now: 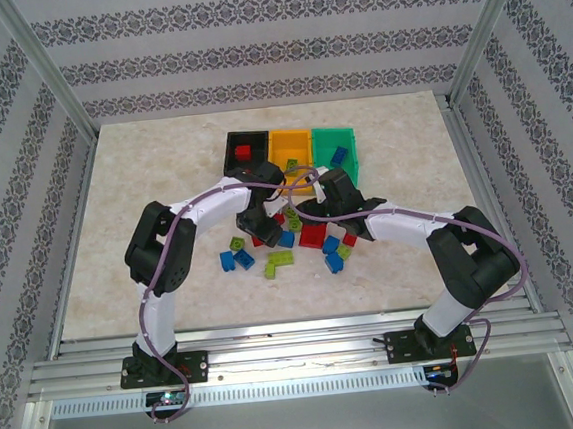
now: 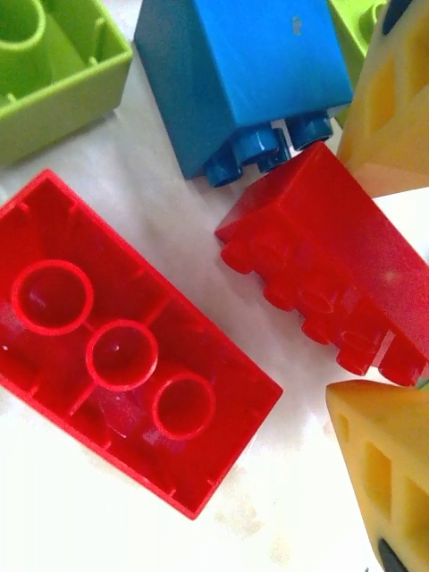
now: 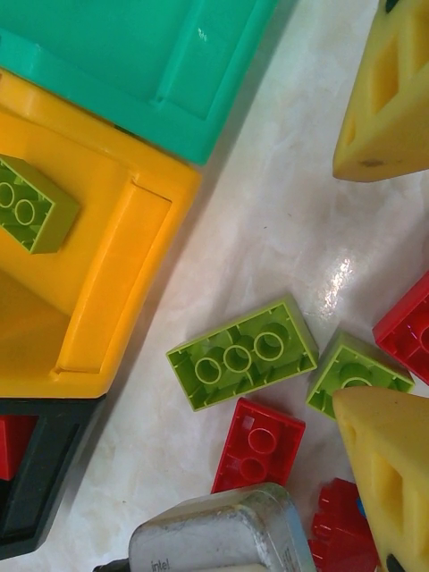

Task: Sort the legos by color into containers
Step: Pick up the lego from the center of the table, then place the lego in the container.

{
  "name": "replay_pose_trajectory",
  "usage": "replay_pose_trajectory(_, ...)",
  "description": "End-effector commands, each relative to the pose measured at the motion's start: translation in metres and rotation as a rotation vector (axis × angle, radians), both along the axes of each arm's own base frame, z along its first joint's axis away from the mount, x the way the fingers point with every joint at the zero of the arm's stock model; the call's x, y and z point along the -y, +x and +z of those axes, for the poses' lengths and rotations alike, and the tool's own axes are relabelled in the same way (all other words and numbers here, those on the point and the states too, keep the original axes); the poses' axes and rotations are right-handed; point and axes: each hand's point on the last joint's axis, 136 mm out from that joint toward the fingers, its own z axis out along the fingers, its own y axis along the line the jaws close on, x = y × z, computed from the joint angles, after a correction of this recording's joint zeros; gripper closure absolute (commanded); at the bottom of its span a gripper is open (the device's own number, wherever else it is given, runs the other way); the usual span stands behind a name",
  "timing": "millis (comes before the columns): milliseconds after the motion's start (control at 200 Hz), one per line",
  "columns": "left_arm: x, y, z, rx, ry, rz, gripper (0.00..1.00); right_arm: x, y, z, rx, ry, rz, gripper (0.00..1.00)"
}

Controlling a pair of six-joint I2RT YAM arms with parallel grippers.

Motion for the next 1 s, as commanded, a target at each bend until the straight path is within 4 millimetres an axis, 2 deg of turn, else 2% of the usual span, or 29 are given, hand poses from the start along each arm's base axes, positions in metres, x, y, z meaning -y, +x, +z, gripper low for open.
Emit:
replay_pose_trajectory(0,0.001,-0.007,-0.009,-0.018,0.044,-0.043,0.52,-0.008,-0.001,0.015,0.037,0.044,0.012,0.37)
replay_pose_trajectory(50,0.002,-0.008,-0.009,-0.026,0.046,-0.046,0.56,-0.008,-0.001,0.015,0.035,0.042,0.011,0.37)
replay_pose_trajectory(135,0.004,-0.009,-0.006,-0.021,0.044,-0.051,0.68,-0.008,-0.002,0.016,0.037,0.047,0.012,0.37)
replay_pose_trajectory(465,0.013,-0.007,0.019,0.056,-0.044,-0.076,0.85,-0.007,-0.001,0.016,0.043,0.042,0.009,0.37)
replay_pose_trajectory(590,0.02,-0.007,0.039,0.099,-0.111,-0.089,0.91,-0.008,-0.001,0.014,0.033,0.04,0.012,0.37)
replay_pose_trajectory(715,0.018,0.004,0.075,0.273,-0.208,-0.056,1.0,-0.007,0.001,0.013,0.032,0.032,0.009,0.37)
replay_pose_trajectory(789,0.011,0.013,0.092,0.308,-0.256,0.01,1.0,-0.006,0.001,0.012,0.029,0.025,0.005,0.37)
replay_pose_trajectory(884,0.005,0.027,0.104,0.295,-0.321,0.122,1.0,-0.005,-0.002,0.017,0.036,0.04,0.006,0.37)
replay_pose_trajectory(994,0.002,0.05,0.107,0.329,-0.316,0.195,1.0,-0.002,-0.003,0.017,0.037,0.033,-0.002,0.37)
